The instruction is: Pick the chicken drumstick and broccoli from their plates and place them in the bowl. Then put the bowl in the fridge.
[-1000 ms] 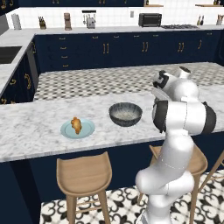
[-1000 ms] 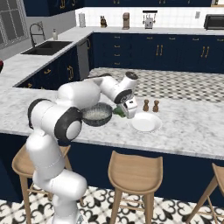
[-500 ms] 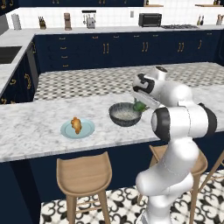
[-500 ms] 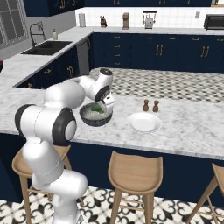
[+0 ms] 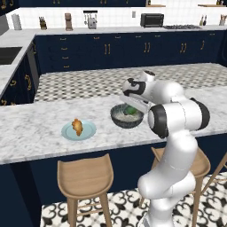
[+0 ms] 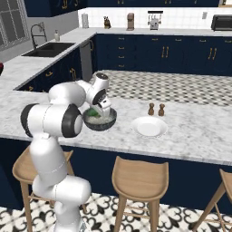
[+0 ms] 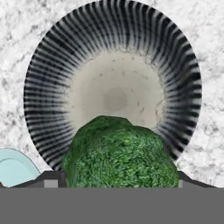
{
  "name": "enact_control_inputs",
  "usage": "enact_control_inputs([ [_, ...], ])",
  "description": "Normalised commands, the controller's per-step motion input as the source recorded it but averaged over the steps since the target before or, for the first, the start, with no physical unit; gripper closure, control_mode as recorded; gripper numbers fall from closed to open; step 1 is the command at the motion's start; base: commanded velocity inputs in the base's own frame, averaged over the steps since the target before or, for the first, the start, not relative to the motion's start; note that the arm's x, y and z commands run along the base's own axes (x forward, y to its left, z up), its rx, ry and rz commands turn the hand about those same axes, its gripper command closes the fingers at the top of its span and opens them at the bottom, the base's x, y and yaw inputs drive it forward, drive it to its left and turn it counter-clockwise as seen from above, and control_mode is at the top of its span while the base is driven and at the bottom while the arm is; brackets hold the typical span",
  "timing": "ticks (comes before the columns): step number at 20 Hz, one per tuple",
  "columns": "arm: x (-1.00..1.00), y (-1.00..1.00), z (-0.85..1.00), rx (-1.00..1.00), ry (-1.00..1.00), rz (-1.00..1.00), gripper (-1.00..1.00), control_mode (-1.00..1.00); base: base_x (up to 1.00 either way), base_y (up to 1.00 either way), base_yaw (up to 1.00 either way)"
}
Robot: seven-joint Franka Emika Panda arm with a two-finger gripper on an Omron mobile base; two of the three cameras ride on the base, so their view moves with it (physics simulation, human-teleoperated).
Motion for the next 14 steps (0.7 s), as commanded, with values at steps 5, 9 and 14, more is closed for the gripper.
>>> enact_control_inputs([
  [5, -0.01, 0.00, -0.25, 0.00, 0.01, 0.11, -1.00, -1.00, 0.00, 0.00, 0.00],
  [9, 0.04, 0.05, -0.25, 0.00, 0.03, 0.10, -1.00, -1.00, 0.00, 0.00, 0.00],
  [14, 0.00, 0.06, -0.06, 0.00, 0.02, 0.07, -1.00, -1.00, 0.00, 0.00, 0.00],
])
